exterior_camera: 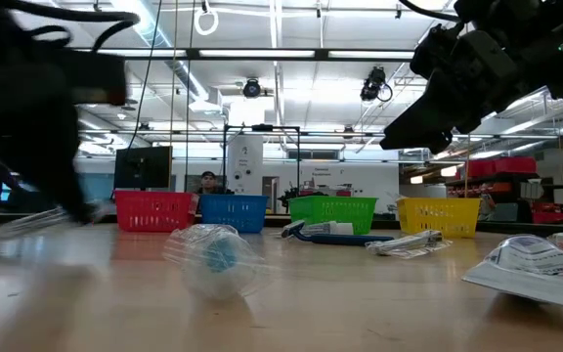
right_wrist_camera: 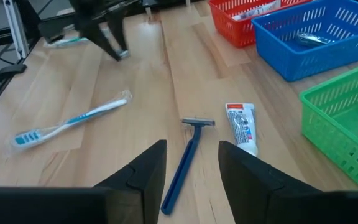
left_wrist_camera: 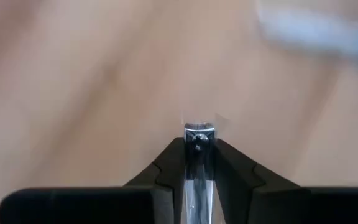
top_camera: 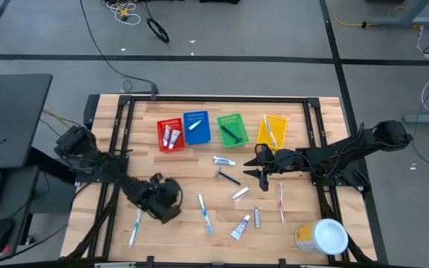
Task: Pick & Place Travel size toiletries
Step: Put the nail cutter into the blue bin
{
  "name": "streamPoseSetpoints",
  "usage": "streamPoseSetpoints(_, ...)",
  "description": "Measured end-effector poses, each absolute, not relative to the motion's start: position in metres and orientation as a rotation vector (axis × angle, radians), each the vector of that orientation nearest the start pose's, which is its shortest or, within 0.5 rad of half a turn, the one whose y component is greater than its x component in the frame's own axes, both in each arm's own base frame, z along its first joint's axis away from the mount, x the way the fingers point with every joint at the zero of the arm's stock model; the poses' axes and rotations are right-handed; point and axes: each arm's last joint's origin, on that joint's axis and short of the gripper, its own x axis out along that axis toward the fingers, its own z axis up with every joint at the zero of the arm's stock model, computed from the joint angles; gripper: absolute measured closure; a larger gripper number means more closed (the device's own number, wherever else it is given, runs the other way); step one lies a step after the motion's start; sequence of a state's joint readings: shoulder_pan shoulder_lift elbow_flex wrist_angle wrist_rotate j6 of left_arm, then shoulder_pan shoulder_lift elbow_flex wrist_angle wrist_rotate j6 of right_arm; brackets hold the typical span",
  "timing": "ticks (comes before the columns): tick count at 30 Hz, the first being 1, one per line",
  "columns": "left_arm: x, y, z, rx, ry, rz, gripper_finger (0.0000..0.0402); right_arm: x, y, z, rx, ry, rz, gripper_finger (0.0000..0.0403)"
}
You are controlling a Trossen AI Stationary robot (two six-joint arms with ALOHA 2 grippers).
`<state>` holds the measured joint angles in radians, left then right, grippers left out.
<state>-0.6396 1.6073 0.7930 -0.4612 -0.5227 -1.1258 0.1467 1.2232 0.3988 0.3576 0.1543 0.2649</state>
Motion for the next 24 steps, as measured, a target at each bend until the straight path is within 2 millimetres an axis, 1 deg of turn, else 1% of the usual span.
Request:
streamPoseSetpoints(3, 0.24, -0.139, 0.152, -0.295, 0.831, 0.535, 0.0323, 0.225, 0.029, 0.17, 0.191, 0.451, -0.068, 0.0247)
streamPoseSetpoints(5, 0.253, -0.125, 0.159, -0.27, 0.759, 0.608, 0.0326, 0.225, 0.029, 0.17, 0.191, 0.451, -0.068, 0.0247)
streamPoseSetpoints(7, 0.265, -0.106, 0.165, -0.237, 0.683, 0.715, 0.0331, 0.225, 0.029, 0.17, 0.191, 0.451, -0.068, 0.0247)
streamPoseSetpoints(9, 0.278, -0.082, 0.172, -0.253, 0.617, 0.824, 0.0332, 0.225, 0.029, 0.17, 0.191, 0.451, -0.068, 0.0247)
streamPoseSetpoints(11, 0.29, -0.058, 0.18, -0.252, 0.624, 0.868, 0.033, 0.225, 0.029, 0.17, 0.191, 0.451, -0.068, 0.0247)
streamPoseSetpoints(14, 0.308, -0.023, 0.188, -0.228, 0.652, 0.813, 0.0328, 0.225, 0.029, 0.17, 0.179, 0.451, -0.065, 0.0247)
streamPoseSetpoints(18, 0.326, 0.017, 0.199, -0.196, 0.594, 0.684, 0.0331, 0.225, 0.029, 0.17, 0.149, 0.452, -0.058, 0.0247)
streamPoseSetpoints(21, 0.328, 0.043, 0.203, -0.18, 0.58, 0.637, 0.0332, 0.225, 0.029, 0.17, 0.147, 0.452, -0.058, 0.0247)
streamPoseSetpoints(24, 0.325, 0.067, 0.203, -0.136, 0.613, 0.639, 0.0331, 0.225, 0.029, 0.17, 0.147, 0.453, -0.058, 0.0247)
